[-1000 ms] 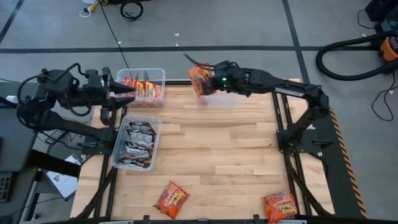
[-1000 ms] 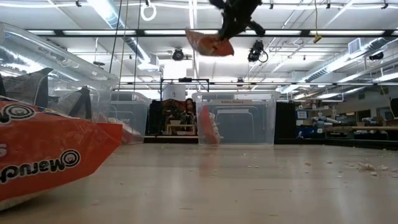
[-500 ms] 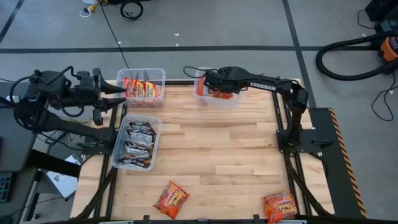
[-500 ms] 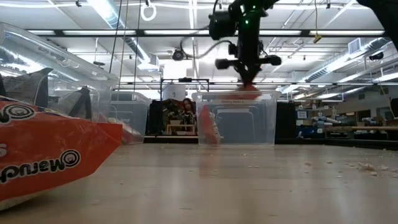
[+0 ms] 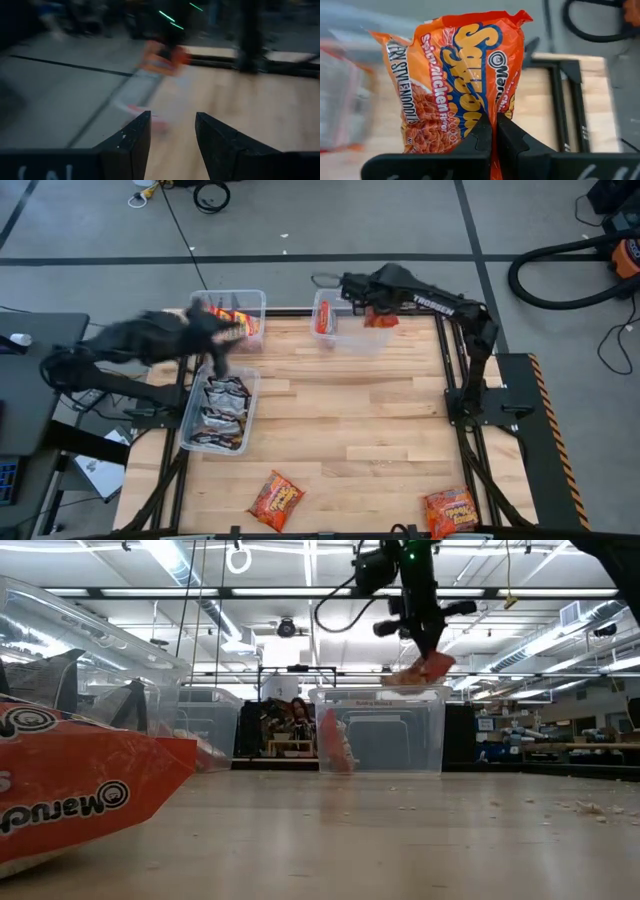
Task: Sort Maruchan noodles
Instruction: Put the top right orange noodle pack into the top right transparent bin
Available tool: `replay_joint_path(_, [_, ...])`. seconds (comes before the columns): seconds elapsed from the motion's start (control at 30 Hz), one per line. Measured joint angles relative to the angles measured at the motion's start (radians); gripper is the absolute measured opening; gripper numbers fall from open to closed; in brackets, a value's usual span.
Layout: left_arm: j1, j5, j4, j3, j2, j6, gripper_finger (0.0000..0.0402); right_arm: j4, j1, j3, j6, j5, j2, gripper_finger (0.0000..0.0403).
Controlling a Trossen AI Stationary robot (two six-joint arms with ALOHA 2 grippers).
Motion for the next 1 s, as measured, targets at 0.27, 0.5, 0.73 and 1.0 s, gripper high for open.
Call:
replay_joint_path(0.27, [0.184,0.220,0.352,-0.221,0.105,-0.029,0.0186,0.030,-0.025,0.048,0.107,-0.042,-0.013,0.0013])
replay_joint_path(0.5, [0.294,0.347,0.307,-0.138,0.305,0.001,0.0187,0.085,0.015,-0.055,0.157,-0.112,0.039,0.0013])
replay_joint_path(0.73, [0.319,0.356,0.123,-0.035,0.457,0.046,0.0188,0.016,0.001,0.021,-0.035,-0.140,0.157,0.0013])
replay_joint_path(1.0, [0.340,0.338,0.058,-0.042,0.461,0.001,0.0188,0.009,-0.052,0.022,-0.074,-0.103,0.150,0.0013])
